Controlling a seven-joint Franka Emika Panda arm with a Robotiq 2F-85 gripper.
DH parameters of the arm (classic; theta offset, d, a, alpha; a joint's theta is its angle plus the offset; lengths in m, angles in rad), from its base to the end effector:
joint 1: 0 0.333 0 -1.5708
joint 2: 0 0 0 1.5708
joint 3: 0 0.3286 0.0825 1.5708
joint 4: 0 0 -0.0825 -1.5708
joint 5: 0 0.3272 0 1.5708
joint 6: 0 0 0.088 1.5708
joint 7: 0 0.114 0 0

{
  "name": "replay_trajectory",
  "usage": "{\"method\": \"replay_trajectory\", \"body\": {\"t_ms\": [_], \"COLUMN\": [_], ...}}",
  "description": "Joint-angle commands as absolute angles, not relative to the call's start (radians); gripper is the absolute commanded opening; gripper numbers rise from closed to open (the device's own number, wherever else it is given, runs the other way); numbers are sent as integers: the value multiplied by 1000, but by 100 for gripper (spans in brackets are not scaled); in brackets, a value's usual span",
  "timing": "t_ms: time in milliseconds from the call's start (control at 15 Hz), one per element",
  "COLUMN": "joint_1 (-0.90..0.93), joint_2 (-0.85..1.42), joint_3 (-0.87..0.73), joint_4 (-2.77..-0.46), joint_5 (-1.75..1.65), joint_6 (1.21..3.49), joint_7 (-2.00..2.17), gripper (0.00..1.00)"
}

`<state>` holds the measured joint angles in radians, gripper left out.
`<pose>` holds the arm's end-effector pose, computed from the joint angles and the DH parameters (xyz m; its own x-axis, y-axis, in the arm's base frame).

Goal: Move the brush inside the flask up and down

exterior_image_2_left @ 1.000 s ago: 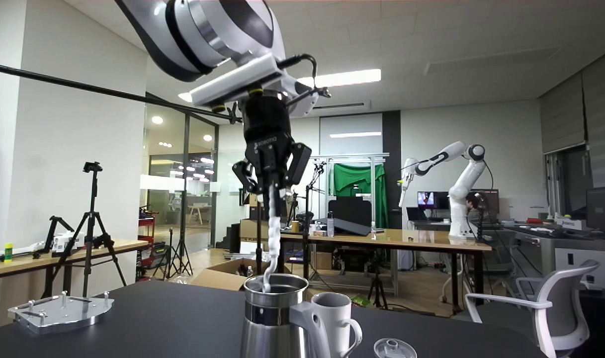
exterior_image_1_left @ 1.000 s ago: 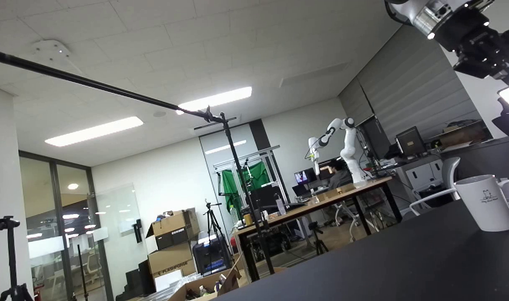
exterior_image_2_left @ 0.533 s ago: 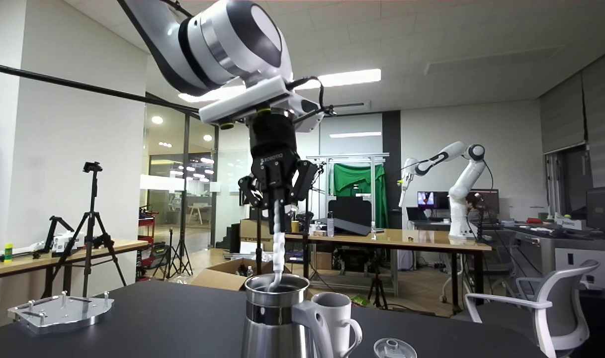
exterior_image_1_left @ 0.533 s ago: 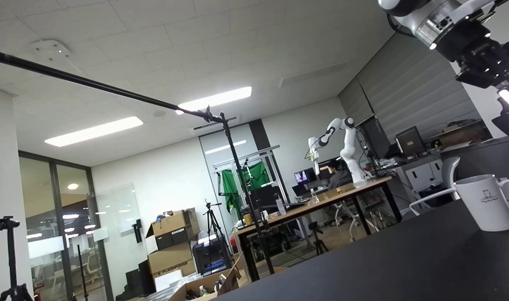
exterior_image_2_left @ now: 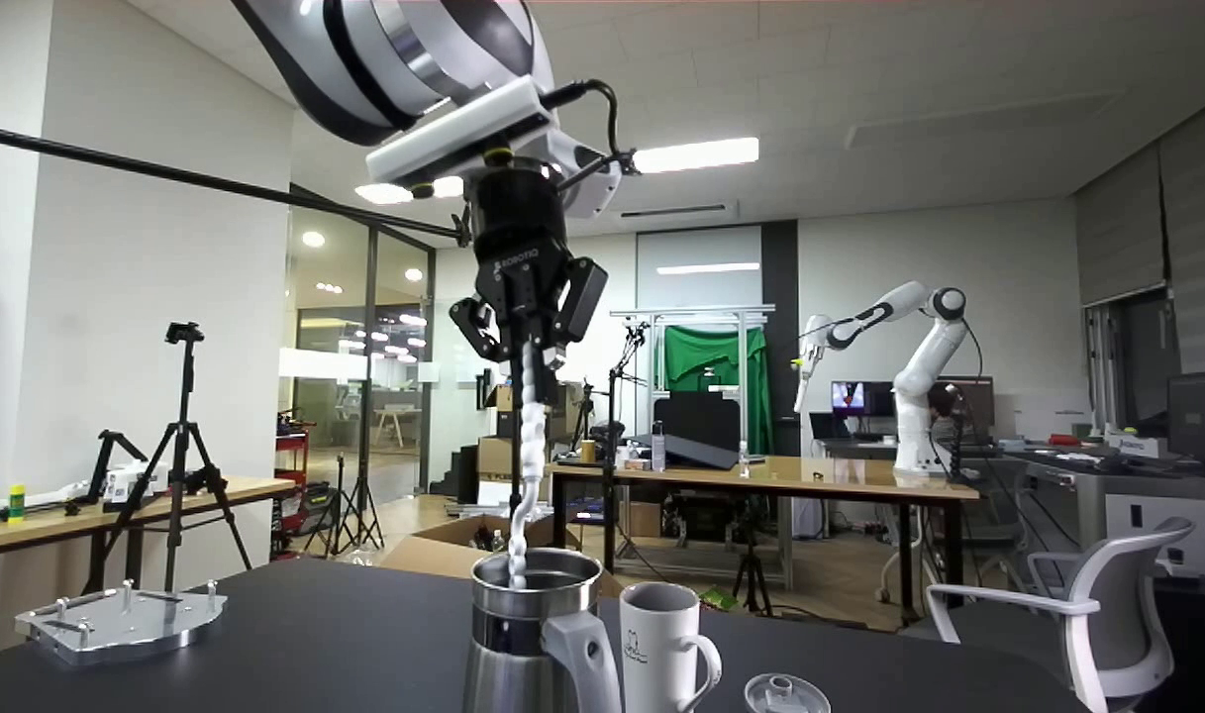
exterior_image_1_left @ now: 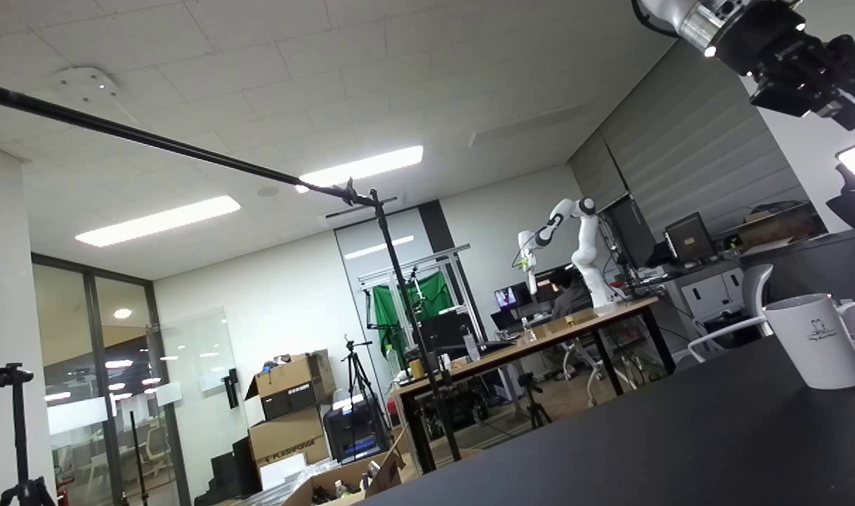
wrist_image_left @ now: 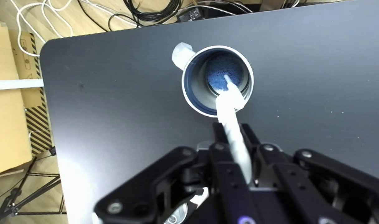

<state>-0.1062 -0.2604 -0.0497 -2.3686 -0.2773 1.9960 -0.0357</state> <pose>0.3867 -0.0804 0.4539 0.9912 -0.0034 -0.1322 0.0257 -0.9756 0.2182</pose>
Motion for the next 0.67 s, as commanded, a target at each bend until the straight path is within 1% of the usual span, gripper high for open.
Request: {"method": "replay_trajectory", "body": {"t_ms": [0, 600], "joint_1": [-96, -91], "joint_2": [-296, -353], "joint_3": [-41, -20], "joint_4": [-2359, -2351], "joint_5": [-296, -317], "joint_6": [1943, 1919], "joint_7": [-23, -13], "gripper": [4, 4]}}
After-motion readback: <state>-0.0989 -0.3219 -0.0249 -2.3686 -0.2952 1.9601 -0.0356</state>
